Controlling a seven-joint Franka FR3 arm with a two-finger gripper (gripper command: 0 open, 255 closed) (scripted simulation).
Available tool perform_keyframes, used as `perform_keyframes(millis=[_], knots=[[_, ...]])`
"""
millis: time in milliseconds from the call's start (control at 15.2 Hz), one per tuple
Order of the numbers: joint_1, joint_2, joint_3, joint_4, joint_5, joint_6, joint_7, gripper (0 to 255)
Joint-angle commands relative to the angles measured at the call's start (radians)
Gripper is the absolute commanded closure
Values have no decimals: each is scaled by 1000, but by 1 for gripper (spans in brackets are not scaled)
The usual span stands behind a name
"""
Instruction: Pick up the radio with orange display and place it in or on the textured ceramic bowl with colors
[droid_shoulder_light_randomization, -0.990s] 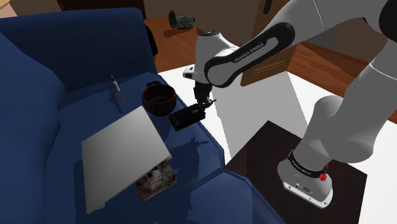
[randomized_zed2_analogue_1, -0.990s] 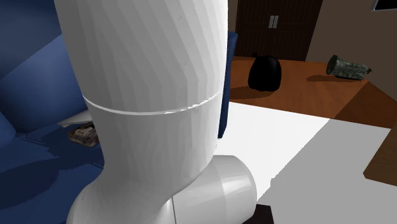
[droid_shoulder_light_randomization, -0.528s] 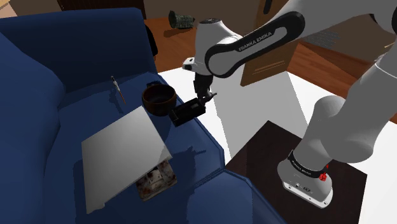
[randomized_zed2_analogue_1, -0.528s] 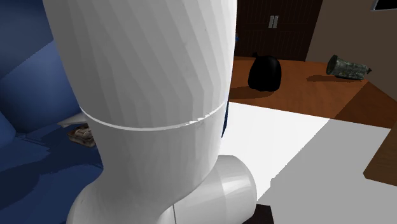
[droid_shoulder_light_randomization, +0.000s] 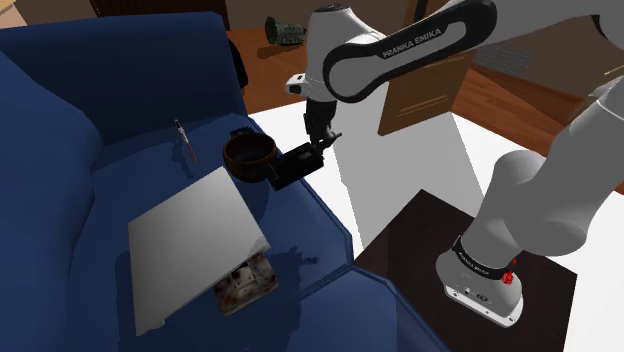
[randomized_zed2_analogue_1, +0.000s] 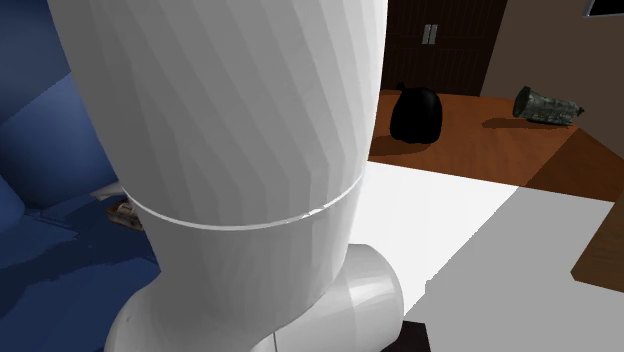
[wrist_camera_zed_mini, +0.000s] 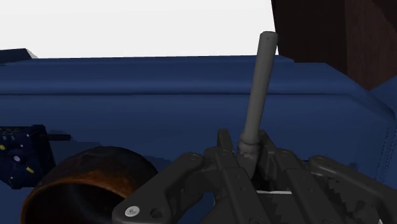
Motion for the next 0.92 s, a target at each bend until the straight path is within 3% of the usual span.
perform_keyframes(millis=[0, 330, 858], knots=[[0, -13, 1, 17, -1, -30, 0, 255], [0, -32, 2, 58, -2, -90, 1, 255], [-4, 291, -14, 419, 49, -129, -43, 255]])
